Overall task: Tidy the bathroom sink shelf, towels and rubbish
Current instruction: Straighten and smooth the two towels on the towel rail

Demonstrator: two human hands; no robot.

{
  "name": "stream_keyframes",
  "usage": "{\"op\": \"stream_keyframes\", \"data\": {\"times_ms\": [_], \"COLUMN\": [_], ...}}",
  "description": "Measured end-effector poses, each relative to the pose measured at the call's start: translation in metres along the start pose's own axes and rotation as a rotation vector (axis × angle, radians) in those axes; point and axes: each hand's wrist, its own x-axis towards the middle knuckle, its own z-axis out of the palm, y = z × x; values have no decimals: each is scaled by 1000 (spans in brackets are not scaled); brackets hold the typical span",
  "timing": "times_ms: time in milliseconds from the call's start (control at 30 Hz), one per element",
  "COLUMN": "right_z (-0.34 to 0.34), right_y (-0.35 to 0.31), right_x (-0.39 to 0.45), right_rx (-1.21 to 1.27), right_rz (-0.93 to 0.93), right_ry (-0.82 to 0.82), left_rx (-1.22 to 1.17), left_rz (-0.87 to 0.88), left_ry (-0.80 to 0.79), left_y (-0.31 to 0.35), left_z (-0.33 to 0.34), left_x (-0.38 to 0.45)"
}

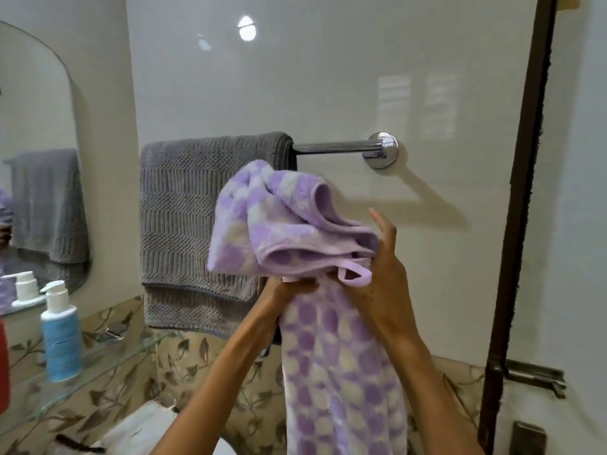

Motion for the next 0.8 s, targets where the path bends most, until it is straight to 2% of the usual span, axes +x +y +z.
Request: {"op": "stream_keyframes", "data": {"times_ms": [133, 267, 367, 467, 533, 600, 667, 800], "right_z": [-1, 1, 11, 22, 26, 29, 35, 46], "right_y": [-2, 8, 7, 8, 8, 8, 8, 12], "right_x": [-17, -38, -57, -76, -88, -96, -103, -109], "right_rx": [-2, 31, -59, -114, -124, -168, -194, -96], "right_rz": [-45, 28, -37, -65, -49, -54, -47, -15], "right_ry": [86, 130, 154, 146, 128, 131, 117, 17], "left_rx": [19, -15, -78, -139, -276, -330, -228, -98], "left_rz": [0, 187, 288, 267, 208, 170, 175, 204], "left_ry": [96, 185, 152, 105, 120, 173, 267, 470], "left_y": [-8, 3, 11, 6, 1, 0, 1, -2], "left_z": [5, 5, 5, 4, 3, 6, 11, 17], "left_x": [-19, -38, -61, -86, -97, -101, -96, -84]}}
